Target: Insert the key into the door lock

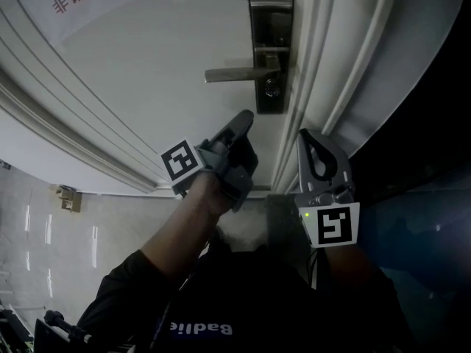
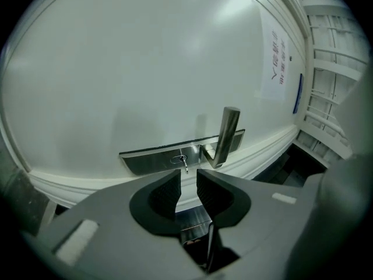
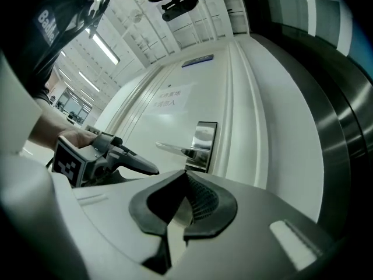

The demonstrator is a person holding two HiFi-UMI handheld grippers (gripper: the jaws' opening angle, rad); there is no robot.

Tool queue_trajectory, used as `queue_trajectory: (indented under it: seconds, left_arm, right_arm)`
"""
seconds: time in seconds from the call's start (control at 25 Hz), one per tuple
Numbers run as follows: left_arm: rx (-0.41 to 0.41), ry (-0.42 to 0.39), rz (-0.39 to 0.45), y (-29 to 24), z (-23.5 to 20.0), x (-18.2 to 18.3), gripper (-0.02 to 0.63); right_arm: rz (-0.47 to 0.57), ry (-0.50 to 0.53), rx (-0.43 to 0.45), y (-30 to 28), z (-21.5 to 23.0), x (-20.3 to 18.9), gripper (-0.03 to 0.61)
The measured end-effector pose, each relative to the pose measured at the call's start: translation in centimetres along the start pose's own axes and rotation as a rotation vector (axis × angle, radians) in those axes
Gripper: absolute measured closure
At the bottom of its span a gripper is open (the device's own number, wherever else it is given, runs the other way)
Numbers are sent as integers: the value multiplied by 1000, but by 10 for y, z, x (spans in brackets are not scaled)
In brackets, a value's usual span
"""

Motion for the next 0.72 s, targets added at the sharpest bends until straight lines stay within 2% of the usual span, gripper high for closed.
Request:
queue_trajectory:
  seconds: [0.32, 0.56, 0.72]
  left_arm:
    - [24, -96, 24, 46, 10, 7, 594]
    - [13, -137, 14, 78, 13, 16, 597]
    - [10, -162, -1, 113, 22, 27, 598]
  right_arm:
    - [4, -24, 35, 5, -31, 8, 574]
    - [-12, -23, 37, 8, -58, 18, 574]
    - [-21, -12, 39, 8, -94, 36, 574]
Point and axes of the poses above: the fingertips, and each gripper's own axes: y backward along the fingers, z to its right, x out of its top, the point moved 9 cm from there along y, backward along the fingers, and after that the axes turned 11 degrees about y, right-handed, at the moved point
